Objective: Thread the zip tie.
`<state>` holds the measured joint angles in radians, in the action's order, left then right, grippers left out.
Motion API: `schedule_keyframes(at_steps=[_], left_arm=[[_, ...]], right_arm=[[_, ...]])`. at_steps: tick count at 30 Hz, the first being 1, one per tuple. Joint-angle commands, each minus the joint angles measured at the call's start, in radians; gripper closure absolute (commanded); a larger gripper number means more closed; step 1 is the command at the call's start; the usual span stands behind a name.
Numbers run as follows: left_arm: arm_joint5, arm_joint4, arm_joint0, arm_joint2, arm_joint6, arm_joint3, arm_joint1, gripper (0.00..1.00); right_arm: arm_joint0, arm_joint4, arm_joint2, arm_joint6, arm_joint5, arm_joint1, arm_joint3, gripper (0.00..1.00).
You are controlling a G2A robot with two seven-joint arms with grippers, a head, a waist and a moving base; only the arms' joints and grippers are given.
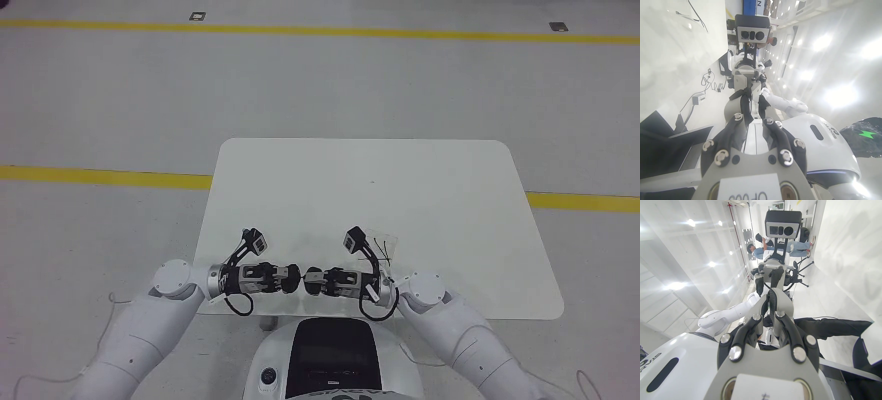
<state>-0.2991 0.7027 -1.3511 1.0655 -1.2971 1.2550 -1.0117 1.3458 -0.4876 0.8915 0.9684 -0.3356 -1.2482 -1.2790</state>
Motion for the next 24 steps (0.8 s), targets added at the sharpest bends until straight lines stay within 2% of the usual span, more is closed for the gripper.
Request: schedule_keyframes(at_steps=[1,24], left_arm=[[0.0,0.001,0.002,-0.002,0.001,-0.001,0.0,0.87],[-0.001,0.008,0.014,-0.025,0.007,-0.01,0.005,0.9]], right_arm=[[0.0,0.001,-0.001,0.001,0.0,0.0,-0.001,1.0],[-0.007,0.002,-0.015,0.003,0.003,-0.001,0.002,1.0]])
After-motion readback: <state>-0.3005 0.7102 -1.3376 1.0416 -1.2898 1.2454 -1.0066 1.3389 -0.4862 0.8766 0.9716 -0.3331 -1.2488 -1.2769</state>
